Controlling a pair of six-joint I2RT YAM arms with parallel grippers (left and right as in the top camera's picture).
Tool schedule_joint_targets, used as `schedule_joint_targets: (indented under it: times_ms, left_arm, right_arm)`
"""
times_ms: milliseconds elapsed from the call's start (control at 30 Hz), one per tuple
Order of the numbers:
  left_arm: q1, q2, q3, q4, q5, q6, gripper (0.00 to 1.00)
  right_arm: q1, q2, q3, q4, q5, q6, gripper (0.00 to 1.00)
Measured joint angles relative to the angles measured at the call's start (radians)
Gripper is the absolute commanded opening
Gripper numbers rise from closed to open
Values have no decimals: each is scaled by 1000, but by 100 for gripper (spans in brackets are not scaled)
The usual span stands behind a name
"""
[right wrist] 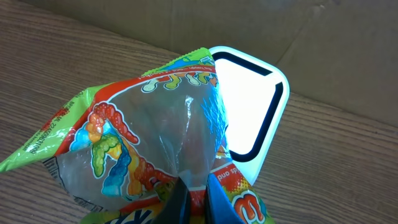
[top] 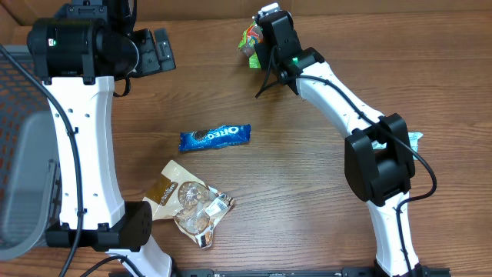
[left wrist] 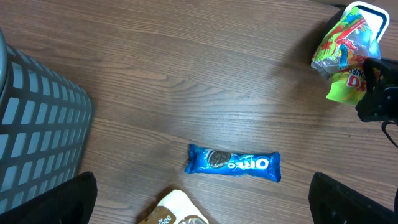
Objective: Scan the item barcode
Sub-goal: 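Hold the Haribo bag barcode in front of the white scanner, then carry the Haribo bag right and release it beside the wipes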
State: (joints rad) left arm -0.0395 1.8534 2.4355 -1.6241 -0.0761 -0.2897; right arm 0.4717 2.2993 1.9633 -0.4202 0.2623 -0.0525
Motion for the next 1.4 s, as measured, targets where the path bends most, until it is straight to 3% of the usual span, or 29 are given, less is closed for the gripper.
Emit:
schedule_joint_targets:
  times_ms: [367, 633, 833, 1167, 1400]
  left_arm:
    - [0, 0, 0, 0, 0, 0, 100]
    - [0, 0, 0, 0, 0, 0, 99]
    - [0, 0, 0, 0, 0, 0, 100]
    - [0, 0, 0, 0, 0, 0, 100]
    - [0, 0, 0, 0, 0, 0, 100]
  right_arm:
    - [0, 0, 0, -27, 1, 0, 4]
    - [0, -18, 0, -146, -1, 0, 4]
    - [3, -110, 0, -358, -80, 9, 4]
    - [2, -376, 9, -934, -384, 106, 4]
    - [-99, -396, 11, -1087, -280, 248, 4]
